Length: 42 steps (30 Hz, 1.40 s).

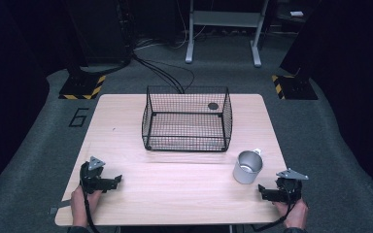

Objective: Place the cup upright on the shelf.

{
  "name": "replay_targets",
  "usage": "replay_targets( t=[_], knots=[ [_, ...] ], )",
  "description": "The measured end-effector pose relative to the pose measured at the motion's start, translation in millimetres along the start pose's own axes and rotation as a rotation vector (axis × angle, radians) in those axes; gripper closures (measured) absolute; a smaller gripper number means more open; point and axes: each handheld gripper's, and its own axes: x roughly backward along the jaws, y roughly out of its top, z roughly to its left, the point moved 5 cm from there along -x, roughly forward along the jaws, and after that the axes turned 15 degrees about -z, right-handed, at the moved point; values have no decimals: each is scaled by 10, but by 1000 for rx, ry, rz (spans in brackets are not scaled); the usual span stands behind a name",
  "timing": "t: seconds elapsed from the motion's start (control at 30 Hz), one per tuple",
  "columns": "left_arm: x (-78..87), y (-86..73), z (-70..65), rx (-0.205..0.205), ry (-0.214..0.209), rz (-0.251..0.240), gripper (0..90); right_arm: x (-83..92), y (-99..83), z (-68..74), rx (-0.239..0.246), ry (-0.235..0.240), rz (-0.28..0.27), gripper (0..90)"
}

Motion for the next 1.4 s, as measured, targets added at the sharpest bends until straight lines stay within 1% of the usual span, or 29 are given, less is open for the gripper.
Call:
replay_targets(
  t=[0.03,0.1,0.13,0.2,0.23,0.33,0.4,0.43,0.47,0.5,0.53,0.57,0.6,0.63,0.67,0.7,0.8,0.97,1.0,1.03,1.07,1.13,1.17,1.2,1.23,1.3,1.4],
  knots=[
    [0,0,0,1,-3,-1,0,23,5,10,-22,5,-10,0],
    [0,0,-1,1,-3,0,0,60,16,30,-50,12,-24,0],
    [-2,0,-1,2,-2,-3,0,83,27,45,-52,20,-33,0],
    [6,1,0,1,-5,8,0,130,47,86,-56,21,-31,0],
    [-1,0,-1,1,1,-2,0,149,62,101,-53,28,-40,0],
    [2,0,0,1,-3,2,0,222,113,161,-50,47,-54,0],
    [-4,0,-1,2,1,-5,0,265,146,201,-69,56,-61,0],
    [1,0,0,1,-3,2,0,284,166,216,-64,65,-67,0],
    [-3,0,-1,2,0,-5,0,303,187,231,-63,70,-72,0],
    [-2,0,-1,2,-2,-3,0,325,206,254,-73,73,-76,0],
    [-4,-1,-2,3,1,-6,0,341,228,263,-67,83,-85,0],
    [-4,-1,-2,3,1,-6,0,341,228,263,-67,83,-85,0],
    [-1,0,-1,1,1,-2,0,365,254,285,-75,86,-92,0],
    [-1,0,-1,1,1,-2,0,400,298,313,-74,103,-102,0],
    [7,1,0,0,-4,9,0,412,314,324,-72,104,-104,0],
    [-3,0,-1,1,0,-5,0,428,342,342,-76,105,-112,0],
    [0,0,-1,2,-3,0,0,459,423,386,-76,121,-131,0],
    [0,0,-1,1,0,0,0,430,569,445,-60,127,-155,0],
    [0,0,-1,1,0,0,0,430,569,445,-60,127,-155,0],
    [0,0,-1,0,1,-1,0,401,625,475,-48,129,-160,0],
    [-2,0,-1,2,-1,-3,0,387,644,484,-41,130,-163,0],
    [4,0,0,1,-4,5,0,349,695,517,-35,127,-169,0],
    [0,0,-1,1,-3,-1,0,325,719,538,-38,129,-168,0],
    [2,0,-1,2,-3,2,0,299,738,543,-26,127,-168,0],
    [0,0,-1,1,0,0,0,279,760,559,-30,128,-170,0],
    [4,0,0,1,-5,6,0,227,793,572,-19,121,-171,0],
    [-2,0,-1,2,2,-3,0,162,837,586,-2,113,-172,0]
  ],
)
